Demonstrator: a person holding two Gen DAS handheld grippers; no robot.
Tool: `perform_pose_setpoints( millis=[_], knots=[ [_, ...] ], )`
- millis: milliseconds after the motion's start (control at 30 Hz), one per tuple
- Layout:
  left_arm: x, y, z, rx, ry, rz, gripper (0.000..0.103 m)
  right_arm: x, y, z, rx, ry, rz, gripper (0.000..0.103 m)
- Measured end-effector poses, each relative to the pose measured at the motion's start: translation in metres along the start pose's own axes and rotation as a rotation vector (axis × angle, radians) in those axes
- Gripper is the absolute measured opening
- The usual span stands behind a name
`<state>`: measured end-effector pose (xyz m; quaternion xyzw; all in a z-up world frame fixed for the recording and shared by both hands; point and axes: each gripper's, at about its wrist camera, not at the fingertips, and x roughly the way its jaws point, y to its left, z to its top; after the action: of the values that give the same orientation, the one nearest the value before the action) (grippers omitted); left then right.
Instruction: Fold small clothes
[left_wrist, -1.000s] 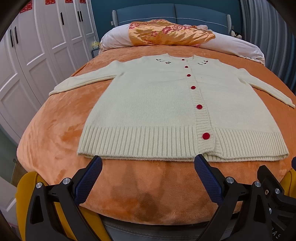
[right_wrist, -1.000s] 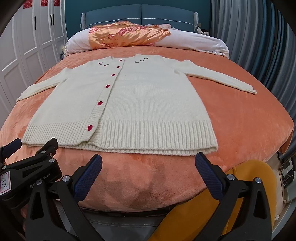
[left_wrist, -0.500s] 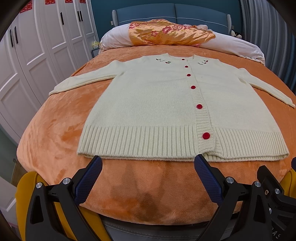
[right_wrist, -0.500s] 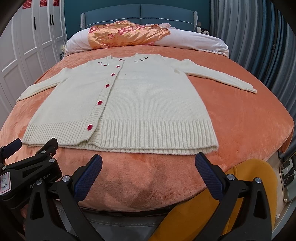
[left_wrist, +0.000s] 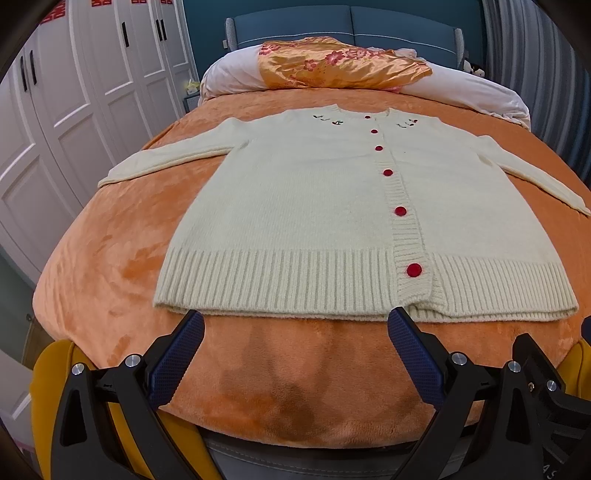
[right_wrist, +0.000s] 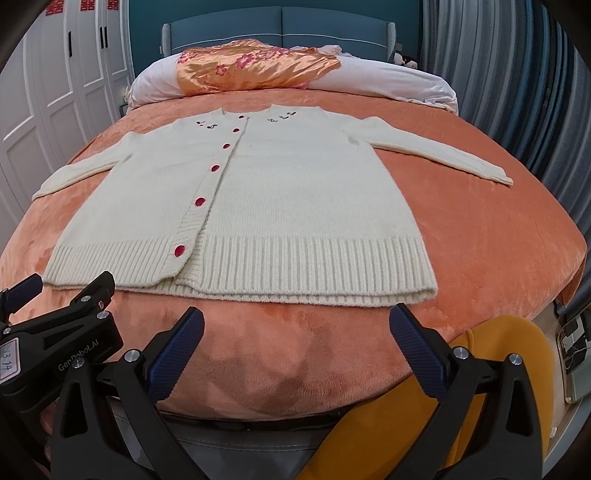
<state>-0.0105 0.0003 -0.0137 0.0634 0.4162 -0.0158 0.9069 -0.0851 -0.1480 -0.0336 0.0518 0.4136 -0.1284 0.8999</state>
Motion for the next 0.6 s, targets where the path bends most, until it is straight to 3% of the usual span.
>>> perform_pose_setpoints(
  millis=[600],
  knots=[
    [0.0008, -0.0001, -0.0003, 0.000, 0.003, 0.001, 0.098, 0.0017, -0.0007, -0.0011, 0.002, 0.007, 0.002, 0.098]
  ],
)
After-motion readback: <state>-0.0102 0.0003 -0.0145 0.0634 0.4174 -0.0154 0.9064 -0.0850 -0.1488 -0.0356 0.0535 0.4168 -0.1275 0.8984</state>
